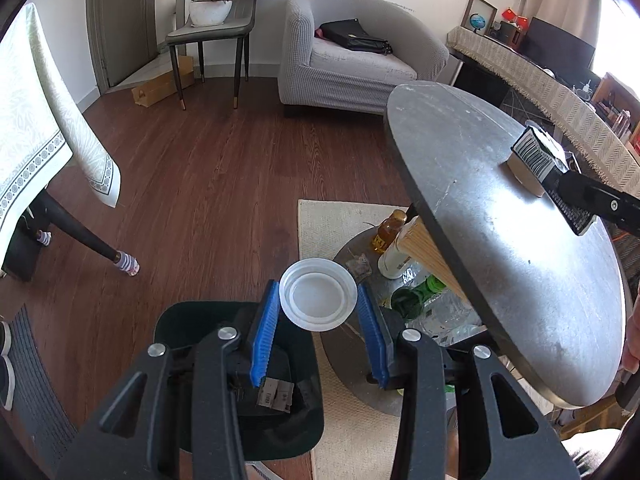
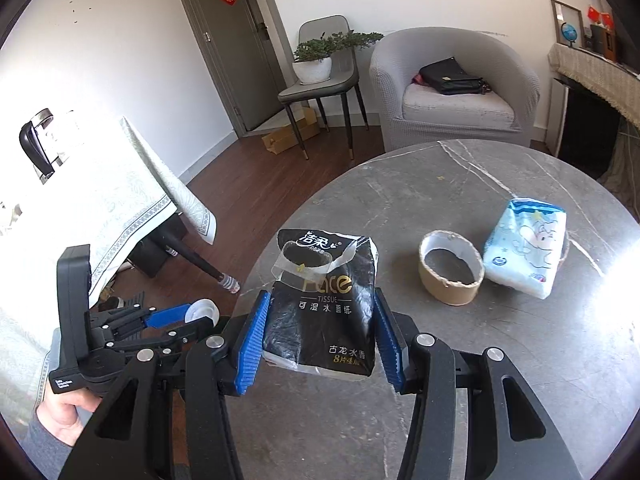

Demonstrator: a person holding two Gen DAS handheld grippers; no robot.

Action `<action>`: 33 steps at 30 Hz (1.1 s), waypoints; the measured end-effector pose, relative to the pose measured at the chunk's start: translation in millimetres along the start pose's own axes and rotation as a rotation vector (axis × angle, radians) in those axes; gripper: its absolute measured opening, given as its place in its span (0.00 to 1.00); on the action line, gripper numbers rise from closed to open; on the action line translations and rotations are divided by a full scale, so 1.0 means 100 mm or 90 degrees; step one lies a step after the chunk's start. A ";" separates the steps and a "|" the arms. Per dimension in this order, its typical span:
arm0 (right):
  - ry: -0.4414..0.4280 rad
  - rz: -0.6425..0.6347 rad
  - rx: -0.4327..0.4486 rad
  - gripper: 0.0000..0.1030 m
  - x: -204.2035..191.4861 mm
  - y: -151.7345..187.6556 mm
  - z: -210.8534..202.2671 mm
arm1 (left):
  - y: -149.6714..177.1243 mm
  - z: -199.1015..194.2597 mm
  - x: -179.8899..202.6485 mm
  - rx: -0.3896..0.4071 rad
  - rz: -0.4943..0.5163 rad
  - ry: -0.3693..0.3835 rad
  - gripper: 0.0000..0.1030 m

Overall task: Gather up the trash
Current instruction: 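Carry the lid over the green bin and open the left tool while the right tool carries the package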

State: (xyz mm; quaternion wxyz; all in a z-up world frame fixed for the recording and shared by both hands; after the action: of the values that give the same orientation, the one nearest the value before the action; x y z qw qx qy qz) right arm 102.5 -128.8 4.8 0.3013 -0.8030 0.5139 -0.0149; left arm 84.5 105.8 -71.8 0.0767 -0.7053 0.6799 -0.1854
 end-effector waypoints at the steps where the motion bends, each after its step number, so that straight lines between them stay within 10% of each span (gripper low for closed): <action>1: -0.010 -0.003 -0.002 0.49 -0.04 -0.01 0.03 | 0.02 0.02 -0.05 -0.006 -0.004 -0.003 0.41; 33: -0.049 -0.146 -0.086 0.49 -1.34 -0.17 0.88 | 0.81 0.79 -1.05 -0.215 -0.035 -0.079 0.42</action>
State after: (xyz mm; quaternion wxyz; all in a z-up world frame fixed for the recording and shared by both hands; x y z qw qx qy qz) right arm 82.8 29.3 -20.5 0.2623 -0.8748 0.4069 0.0162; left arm 37.8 192.6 -190.0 -0.0058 -0.7365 0.6759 -0.0269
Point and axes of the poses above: each gripper's, at about its wrist camera, not at the fingertips, and z roughly the way its jaws point, x to its right, y to its underside, the point moved 2 cm from there along z, roughly the way its jaws point, and after that the axes turned 14 degrees about -x, right-handed, at the moved point
